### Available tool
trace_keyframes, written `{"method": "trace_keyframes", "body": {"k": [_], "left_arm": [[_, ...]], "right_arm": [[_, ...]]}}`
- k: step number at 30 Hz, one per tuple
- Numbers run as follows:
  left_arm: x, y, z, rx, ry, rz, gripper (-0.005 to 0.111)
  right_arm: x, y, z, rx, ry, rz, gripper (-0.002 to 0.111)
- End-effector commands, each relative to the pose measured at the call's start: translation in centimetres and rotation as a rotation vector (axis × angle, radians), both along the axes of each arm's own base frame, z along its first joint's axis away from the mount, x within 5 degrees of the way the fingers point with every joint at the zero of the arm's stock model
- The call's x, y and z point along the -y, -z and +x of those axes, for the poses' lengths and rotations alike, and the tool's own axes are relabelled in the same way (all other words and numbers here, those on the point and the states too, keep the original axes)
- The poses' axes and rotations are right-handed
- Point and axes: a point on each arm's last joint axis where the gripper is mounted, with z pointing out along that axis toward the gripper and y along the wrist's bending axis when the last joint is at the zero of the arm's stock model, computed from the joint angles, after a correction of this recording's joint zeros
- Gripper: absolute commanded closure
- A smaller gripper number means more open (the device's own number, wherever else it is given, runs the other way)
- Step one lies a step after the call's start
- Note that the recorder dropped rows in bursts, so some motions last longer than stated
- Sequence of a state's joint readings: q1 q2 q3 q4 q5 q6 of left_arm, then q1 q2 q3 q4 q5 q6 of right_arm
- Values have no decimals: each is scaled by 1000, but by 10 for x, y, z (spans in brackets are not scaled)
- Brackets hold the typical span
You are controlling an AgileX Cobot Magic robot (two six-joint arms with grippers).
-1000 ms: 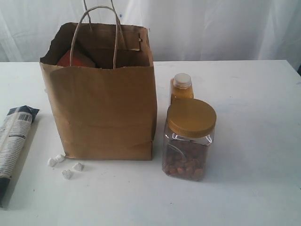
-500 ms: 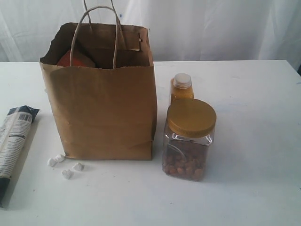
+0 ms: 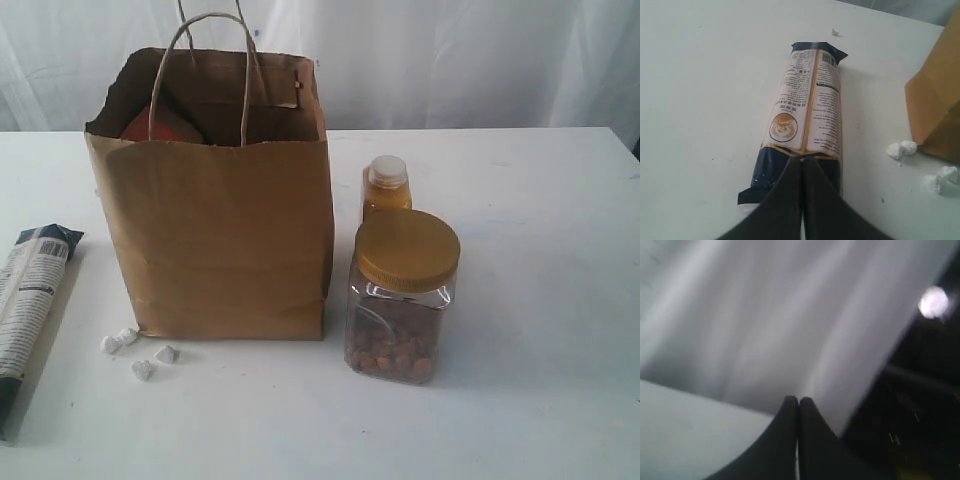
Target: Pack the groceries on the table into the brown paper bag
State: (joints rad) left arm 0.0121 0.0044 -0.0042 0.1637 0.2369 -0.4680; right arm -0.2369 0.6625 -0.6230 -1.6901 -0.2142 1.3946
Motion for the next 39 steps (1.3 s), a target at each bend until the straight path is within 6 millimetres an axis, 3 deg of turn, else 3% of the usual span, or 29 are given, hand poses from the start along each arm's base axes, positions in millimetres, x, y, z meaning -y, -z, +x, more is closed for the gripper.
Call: {"method": "trace_keyframes", "body": {"k": [1,4,6,9,11,13,17,20,27,33,39], "left_arm": [[0,1,0,2,5,-1,107],[0,1,0,2,5,-1,107],[0,1,0,2,5,-1,107],[0,1,0,2,5,-1,107],[0,1,0,2,5,-1,107],[0,1,0,1,4,-1,107],[0,1,0,1,4,2,107],[0,1,0,1,4,2,107],[0,1,0,1,4,2,107],[0,1,0,1,4,2,107],[0,1,0,1,4,2,107]], "right_arm": [[41,58,35,-202,366,219,108],[49,88,49,-369,403,56,108],[55,95,52,-448,429,-87,108],[73,96,39,-584,651,-151,108],[85,99,26,-784,805,-271,108],[85,102,25,-863,822,-228,108],[45,103,49,-1079,387,45,108],[9,81,61,-1158,99,120,108],[-58,28,38,-1150,-146,21,108],[-124,35,22,-1194,-349,-24,108],[-201,54,35,-1014,-607,-58,108]]}}
